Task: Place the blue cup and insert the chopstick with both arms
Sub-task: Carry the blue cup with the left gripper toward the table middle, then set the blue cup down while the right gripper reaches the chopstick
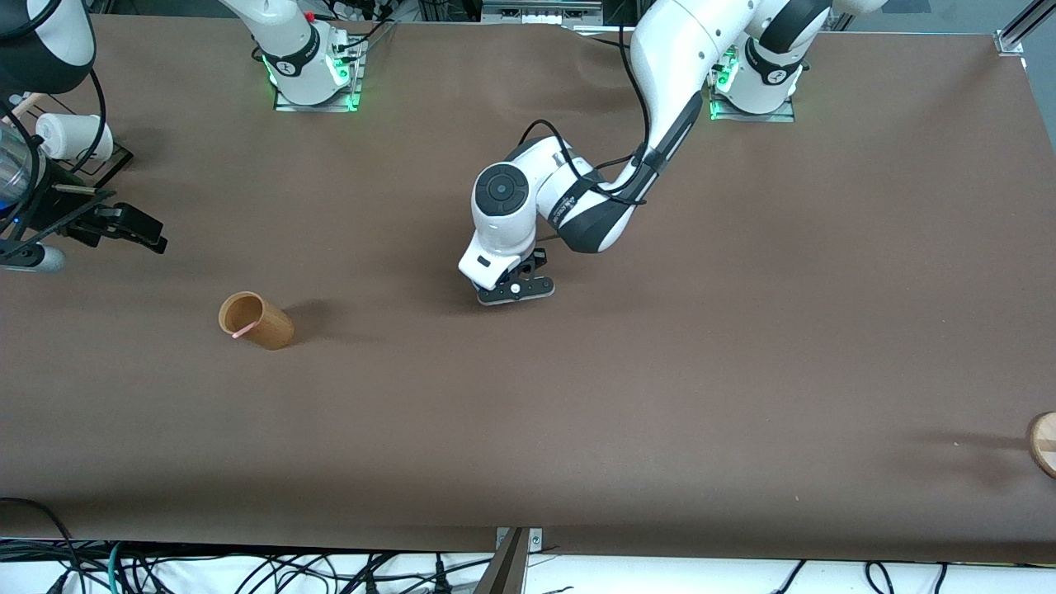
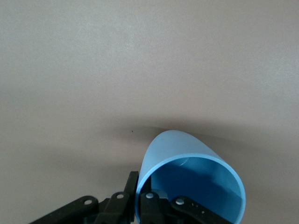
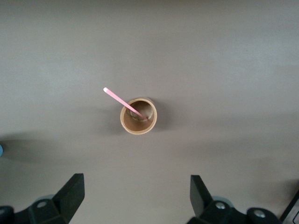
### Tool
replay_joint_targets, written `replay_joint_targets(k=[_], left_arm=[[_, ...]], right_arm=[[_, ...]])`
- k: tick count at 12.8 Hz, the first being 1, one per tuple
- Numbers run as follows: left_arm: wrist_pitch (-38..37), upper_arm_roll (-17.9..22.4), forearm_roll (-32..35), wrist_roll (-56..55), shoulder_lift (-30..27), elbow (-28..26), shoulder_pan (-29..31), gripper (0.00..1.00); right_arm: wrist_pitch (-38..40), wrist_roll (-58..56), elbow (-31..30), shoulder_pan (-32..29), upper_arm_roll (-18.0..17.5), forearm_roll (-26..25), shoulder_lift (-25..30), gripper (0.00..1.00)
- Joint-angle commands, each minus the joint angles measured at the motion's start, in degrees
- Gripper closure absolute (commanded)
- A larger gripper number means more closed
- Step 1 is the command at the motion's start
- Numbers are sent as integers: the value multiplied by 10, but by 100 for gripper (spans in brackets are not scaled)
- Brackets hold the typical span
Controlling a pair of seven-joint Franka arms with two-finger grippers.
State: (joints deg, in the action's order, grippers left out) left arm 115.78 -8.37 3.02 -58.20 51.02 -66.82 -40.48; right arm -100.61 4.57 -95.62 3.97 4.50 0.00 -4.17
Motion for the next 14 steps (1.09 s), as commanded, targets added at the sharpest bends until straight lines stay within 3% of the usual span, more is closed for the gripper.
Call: replay_joint_targets(k=[1,3,5,7,12,13,14], left_arm=[[-9,11,-11,-6,14,30,-9,100],[-9,12,-11,-11,14,29,-9,100],[-9,12,-11,-18,18,29,-11,100],[-9,14,-11,-16,18,30,-11,92],[-9,17,-17,-7,8,30,-6,55],[-10,16,-20,-6,7,31,-4,46],[-11,16,-21,4,1,30,-3,26]], right_arm=[[-4,-6,-4,-2,-7,-2,-6,0],[-5,-6,0,25,-8,-10,-27,0],[-5,-4,1,72,-9,-60,-44,0],[-5,-6,6,92,-8,-71,-56,0],[-42,-6,31,109,-15,-69,-100,0],[-55,-11,32,110,-18,-70,-108,0],[-71,-18,32,110,-18,-69,-117,0]])
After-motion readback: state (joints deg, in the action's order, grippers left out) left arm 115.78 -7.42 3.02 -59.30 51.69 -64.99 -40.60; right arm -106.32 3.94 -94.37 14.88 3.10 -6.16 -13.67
